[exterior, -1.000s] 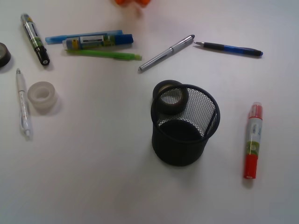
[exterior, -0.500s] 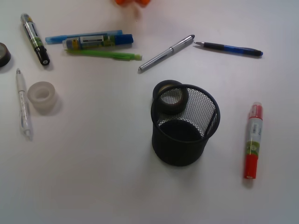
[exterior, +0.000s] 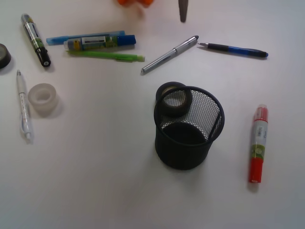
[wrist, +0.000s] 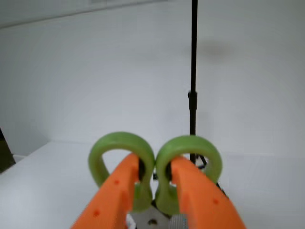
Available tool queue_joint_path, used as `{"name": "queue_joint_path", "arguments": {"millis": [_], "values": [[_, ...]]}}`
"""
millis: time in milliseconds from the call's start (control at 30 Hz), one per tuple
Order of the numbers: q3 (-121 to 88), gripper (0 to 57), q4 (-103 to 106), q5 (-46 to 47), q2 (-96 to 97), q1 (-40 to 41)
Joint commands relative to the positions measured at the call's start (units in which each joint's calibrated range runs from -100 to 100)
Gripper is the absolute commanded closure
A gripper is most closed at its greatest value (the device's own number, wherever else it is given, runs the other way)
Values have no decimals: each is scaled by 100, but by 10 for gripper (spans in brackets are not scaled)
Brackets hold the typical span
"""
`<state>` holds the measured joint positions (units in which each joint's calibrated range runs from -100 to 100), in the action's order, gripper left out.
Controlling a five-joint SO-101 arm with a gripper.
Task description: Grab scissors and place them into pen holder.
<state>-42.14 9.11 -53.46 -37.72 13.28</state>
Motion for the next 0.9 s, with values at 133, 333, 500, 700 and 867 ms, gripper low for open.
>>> {"name": "queue_joint_path", "arguments": {"millis": [133,333,500,700,867], "values": [[328,572,3306,-186,2178,-1],[853,572,4110,-195,3581,44],[862,572,4399,-288,4108,14],[799,487,4399,-303,4210,29],[799,235,4399,-303,4210,51]]}}
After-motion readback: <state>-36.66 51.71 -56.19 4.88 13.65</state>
